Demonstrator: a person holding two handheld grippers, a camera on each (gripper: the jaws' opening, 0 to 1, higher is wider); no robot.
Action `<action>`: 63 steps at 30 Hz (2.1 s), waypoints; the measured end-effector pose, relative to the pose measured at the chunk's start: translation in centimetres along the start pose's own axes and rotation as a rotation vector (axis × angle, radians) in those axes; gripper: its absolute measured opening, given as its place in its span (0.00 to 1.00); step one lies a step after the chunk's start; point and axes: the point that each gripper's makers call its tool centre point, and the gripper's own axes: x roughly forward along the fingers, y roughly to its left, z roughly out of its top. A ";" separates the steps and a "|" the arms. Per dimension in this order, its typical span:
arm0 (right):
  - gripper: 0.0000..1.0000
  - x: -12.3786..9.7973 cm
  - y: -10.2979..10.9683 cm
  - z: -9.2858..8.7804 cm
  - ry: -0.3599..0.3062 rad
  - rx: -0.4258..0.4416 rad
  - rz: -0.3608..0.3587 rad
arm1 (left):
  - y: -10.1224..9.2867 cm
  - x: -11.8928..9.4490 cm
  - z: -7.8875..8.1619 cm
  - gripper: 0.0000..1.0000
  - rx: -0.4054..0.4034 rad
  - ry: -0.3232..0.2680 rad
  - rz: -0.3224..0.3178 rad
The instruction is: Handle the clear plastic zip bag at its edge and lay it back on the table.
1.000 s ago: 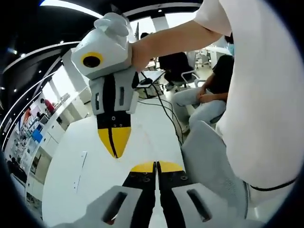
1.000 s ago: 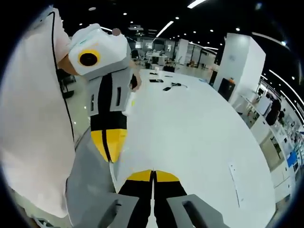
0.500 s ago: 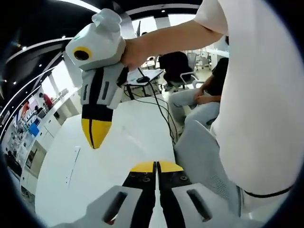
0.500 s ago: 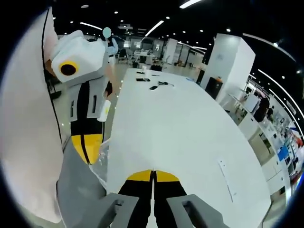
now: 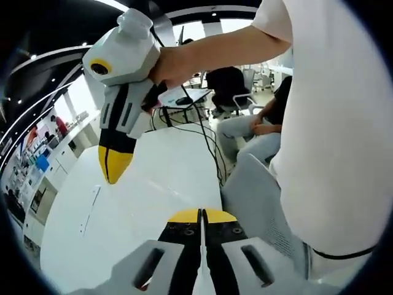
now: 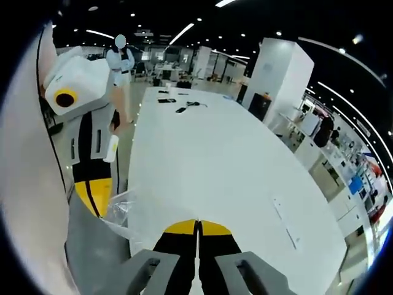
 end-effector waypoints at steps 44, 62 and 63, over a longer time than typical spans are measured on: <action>0.00 -0.7 -0.2 0.7 0.003 -0.028 -0.081 | 2.0 -0.7 0.3 0.00 -0.016 -0.063 0.102; 0.00 -1.0 -3.8 0.4 0.018 -0.095 -0.164 | 3.7 -2.4 -0.9 0.08 -0.180 -0.153 0.218; 0.00 -1.0 -4.2 0.4 0.020 -0.101 -0.172 | 3.8 -2.5 -1.1 0.09 -0.198 -0.160 0.225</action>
